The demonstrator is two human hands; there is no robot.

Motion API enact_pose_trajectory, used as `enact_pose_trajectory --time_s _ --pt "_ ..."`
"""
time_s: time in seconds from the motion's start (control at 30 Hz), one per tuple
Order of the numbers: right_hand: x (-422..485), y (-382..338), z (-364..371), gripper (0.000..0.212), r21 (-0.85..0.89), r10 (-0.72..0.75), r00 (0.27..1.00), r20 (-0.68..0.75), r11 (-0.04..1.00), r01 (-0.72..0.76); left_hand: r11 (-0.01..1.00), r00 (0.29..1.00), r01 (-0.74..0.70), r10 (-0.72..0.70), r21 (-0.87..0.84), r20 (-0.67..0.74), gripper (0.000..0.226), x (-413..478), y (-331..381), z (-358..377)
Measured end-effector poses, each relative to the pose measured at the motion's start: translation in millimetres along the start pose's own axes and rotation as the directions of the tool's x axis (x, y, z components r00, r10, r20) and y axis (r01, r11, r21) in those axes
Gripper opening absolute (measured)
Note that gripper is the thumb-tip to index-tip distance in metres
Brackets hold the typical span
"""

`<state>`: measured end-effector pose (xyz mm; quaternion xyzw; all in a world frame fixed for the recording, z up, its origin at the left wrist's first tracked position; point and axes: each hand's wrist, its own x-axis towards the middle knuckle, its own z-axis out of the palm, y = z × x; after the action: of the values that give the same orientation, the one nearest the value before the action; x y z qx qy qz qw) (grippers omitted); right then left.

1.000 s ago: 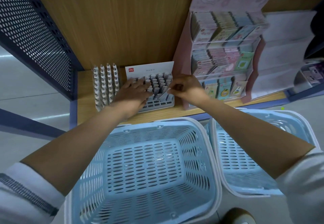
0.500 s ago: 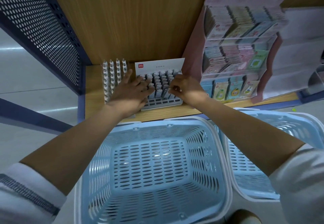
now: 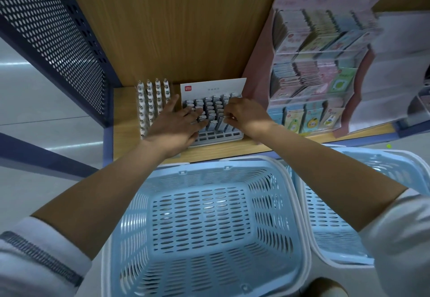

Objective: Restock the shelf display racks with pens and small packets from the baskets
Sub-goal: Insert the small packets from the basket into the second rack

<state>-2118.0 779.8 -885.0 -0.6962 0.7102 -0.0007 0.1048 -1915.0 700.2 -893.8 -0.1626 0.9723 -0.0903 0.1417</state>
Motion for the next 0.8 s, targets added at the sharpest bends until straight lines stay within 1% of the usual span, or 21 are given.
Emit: enact_pose_trajectory --time_s 0.17,0.37,0.47,0.57,0.6,0.67,0.8 --pt "-1 -2 -6 0.015 -0.056 -0.019 0.997 0.074 0.998 0.023 1.0 1.0 0.001 -0.002 -0.012 -0.022 0.052 0 0 1" --pt "4 -3 -10 0.016 -0.076 -0.009 0.997 0.082 0.997 0.015 0.985 0.995 0.001 -0.018 -0.17 -0.097 0.053 1 -5 4" --pt "1 -2 -9 0.016 -0.072 -0.02 0.996 0.085 0.997 0.026 0.992 0.996 0.036 -0.046 -0.121 -0.08 0.062 -1 -5 4" --pt "-1 -3 -1 0.019 -0.089 -0.06 0.995 0.084 0.994 0.068 0.994 0.998 0.052 -0.055 -0.096 -0.034 0.061 -2 -6 4" --pt "-2 -3 4 0.019 -0.088 -0.069 0.995 0.074 0.993 0.076 0.994 0.998 0.047 -0.05 -0.094 -0.024 0.06 -2 -6 3" --pt "-6 0 12 0.017 -0.052 -0.084 0.996 0.006 0.995 0.084 0.996 0.999 0.047 -0.048 -0.082 -0.012 0.058 -1 -4 2" --pt "-10 3 21 0.013 0.062 -0.047 0.993 -0.112 0.997 0.054 0.995 0.998 0.055 -0.056 -0.081 -0.013 0.057 -1 -2 2"
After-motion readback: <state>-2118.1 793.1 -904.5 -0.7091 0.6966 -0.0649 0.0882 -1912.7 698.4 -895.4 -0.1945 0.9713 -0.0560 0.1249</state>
